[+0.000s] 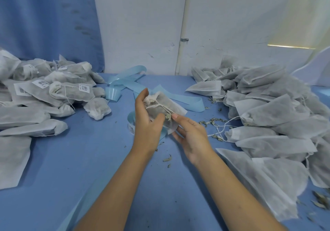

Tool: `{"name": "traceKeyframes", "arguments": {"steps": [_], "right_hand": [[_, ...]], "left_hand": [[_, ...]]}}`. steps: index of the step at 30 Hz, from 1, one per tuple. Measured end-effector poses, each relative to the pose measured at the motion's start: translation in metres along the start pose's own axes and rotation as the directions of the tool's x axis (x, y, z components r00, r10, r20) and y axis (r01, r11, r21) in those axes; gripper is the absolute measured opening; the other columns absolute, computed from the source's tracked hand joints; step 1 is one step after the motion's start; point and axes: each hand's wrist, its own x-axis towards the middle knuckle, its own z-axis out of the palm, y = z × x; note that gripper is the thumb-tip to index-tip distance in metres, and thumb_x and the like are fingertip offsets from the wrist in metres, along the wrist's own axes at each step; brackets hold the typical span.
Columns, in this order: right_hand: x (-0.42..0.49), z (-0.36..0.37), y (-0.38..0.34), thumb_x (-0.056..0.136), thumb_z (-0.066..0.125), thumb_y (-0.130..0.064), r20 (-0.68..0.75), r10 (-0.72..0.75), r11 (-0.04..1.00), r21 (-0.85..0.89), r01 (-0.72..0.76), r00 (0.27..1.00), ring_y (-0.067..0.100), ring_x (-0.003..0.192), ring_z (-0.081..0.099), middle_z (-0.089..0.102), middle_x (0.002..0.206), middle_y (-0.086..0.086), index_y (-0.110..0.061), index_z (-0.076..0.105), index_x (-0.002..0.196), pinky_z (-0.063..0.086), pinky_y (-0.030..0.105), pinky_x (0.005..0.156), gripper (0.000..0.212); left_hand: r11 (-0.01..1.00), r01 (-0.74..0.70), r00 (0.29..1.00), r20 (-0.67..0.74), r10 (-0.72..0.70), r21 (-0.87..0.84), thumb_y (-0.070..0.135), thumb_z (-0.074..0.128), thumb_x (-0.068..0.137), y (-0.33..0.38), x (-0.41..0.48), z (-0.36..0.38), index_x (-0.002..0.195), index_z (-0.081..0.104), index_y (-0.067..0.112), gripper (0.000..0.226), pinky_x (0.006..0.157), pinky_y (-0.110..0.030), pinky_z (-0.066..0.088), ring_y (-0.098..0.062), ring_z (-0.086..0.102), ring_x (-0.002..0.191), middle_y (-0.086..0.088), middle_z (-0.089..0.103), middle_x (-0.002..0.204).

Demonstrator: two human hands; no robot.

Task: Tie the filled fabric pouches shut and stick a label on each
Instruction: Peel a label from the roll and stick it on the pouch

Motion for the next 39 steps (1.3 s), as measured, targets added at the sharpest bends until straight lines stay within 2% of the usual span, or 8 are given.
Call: {"name": "traceKeyframes", "arguments": {"steps": [3, 7, 16, 22, 25, 29, 34, 39], "right_hand": [[0.000, 0.000, 0.002, 0.085, 0.070, -0.011, 0.006, 0.004, 1.000, 0.006, -0.004, 1.000, 0.012, 0.076, 0.070, 0.073, 0.079, 0.002, -0.013, 0.070, 0.072, 0.054, 0.019, 0.063, 0.012], [0.000, 0.001, 0.005, 0.086, 0.069, -0.013, 0.024, -0.035, 0.998, -0.053, 0.036, 0.999, 0.007, 0.074, 0.069, 0.073, 0.078, 0.000, -0.014, 0.069, 0.071, 0.053, 0.017, 0.065, 0.016], [0.000, 0.007, 0.016, 0.078, 0.079, -0.017, -0.122, -0.243, 0.929, -0.315, 0.194, 0.962, 0.028, 0.105, 0.065, 0.062, 0.117, 0.022, -0.016, 0.066, 0.085, 0.051, 0.044, 0.097, 0.014], [0.005, -0.001, 0.016, 0.081, 0.074, -0.012, -0.111, -0.338, 0.881, -0.385, 0.273, 0.934, -0.005, 0.095, 0.064, 0.058, 0.123, -0.001, -0.021, 0.070, 0.078, 0.050, 0.033, 0.097, 0.010], [0.011, -0.013, 0.016, 0.085, 0.072, -0.016, -0.204, -0.342, 0.879, -0.413, 0.236, 0.917, 0.008, 0.091, 0.066, 0.065, 0.116, -0.003, -0.023, 0.070, 0.083, 0.052, 0.027, 0.089, 0.008], [0.016, -0.025, 0.017, 0.088, 0.069, -0.014, -0.161, -0.395, 0.745, -0.632, 0.214, 0.904, 0.005, 0.110, 0.056, 0.060, 0.124, -0.004, -0.017, 0.067, 0.117, 0.041, 0.018, 0.094, 0.030], [0.013, -0.012, 0.024, 0.090, 0.060, -0.003, 0.016, -0.491, 0.612, -0.705, 0.358, 0.871, 0.011, 0.113, 0.056, 0.060, 0.119, -0.008, -0.020, 0.067, 0.116, 0.040, 0.007, 0.089, 0.032], [0.016, 0.003, 0.030, 0.084, 0.044, 0.011, 0.397, -0.435, 0.171, -0.845, 0.507, 0.808, 0.015, 0.132, 0.031, 0.038, 0.148, -0.002, -0.025, 0.052, 0.137, 0.023, 0.005, 0.094, 0.064]], "left_hand": [[1.000, -0.009, 0.999, -0.044, 0.009, 0.010, 0.016, 0.063, 0.091, -0.001, 0.003, 0.004, 0.136, 0.028, 0.030, 0.059, 0.104, -0.011, 0.032, 0.009, 0.037, 0.125, 0.017, 0.034, 0.140], [1.000, 0.009, 0.991, -0.135, -0.010, -0.008, 0.009, 0.062, 0.090, -0.002, 0.006, 0.005, 0.131, 0.030, 0.031, 0.056, 0.106, -0.026, 0.038, -0.011, 0.044, 0.128, 0.000, 0.038, 0.142], [0.984, 0.147, 0.958, -0.234, -0.167, -0.100, 0.016, 0.079, 0.075, -0.006, 0.009, 0.010, 0.109, 0.060, 0.009, 0.039, 0.062, -0.012, 0.049, 0.002, 0.064, 0.075, 0.005, 0.067, 0.092], [0.963, 0.149, 0.932, -0.293, -0.212, -0.224, 0.018, 0.078, 0.078, -0.003, 0.013, 0.005, 0.095, 0.062, 0.026, 0.024, 0.077, -0.029, 0.055, -0.013, 0.067, 0.085, 0.005, 0.069, 0.091], [0.909, 0.145, 0.926, -0.270, -0.264, -0.391, 0.016, 0.075, 0.081, 0.002, 0.019, -0.004, 0.096, 0.063, 0.024, 0.021, 0.085, -0.036, 0.056, -0.013, 0.069, 0.091, 0.004, 0.070, 0.095], [0.891, 0.143, 0.935, -0.236, -0.265, -0.430, 0.022, 0.071, 0.085, 0.003, 0.021, -0.014, 0.098, 0.065, 0.025, 0.015, 0.081, -0.030, 0.054, -0.011, 0.068, 0.095, 0.006, 0.071, 0.099], [0.919, 0.200, 0.939, -0.201, -0.279, -0.339, 0.015, 0.064, 0.086, 0.000, 0.016, -0.021, 0.096, 0.065, 0.030, 0.018, 0.086, -0.039, 0.052, -0.013, 0.065, 0.092, 0.010, 0.070, 0.091], [0.948, 0.200, 0.933, -0.246, -0.262, -0.248, 0.007, 0.056, 0.083, 0.000, 0.014, -0.025, 0.068, 0.066, 0.033, 0.031, 0.066, -0.027, 0.047, -0.003, 0.060, 0.065, 0.016, 0.063, 0.065]]}}
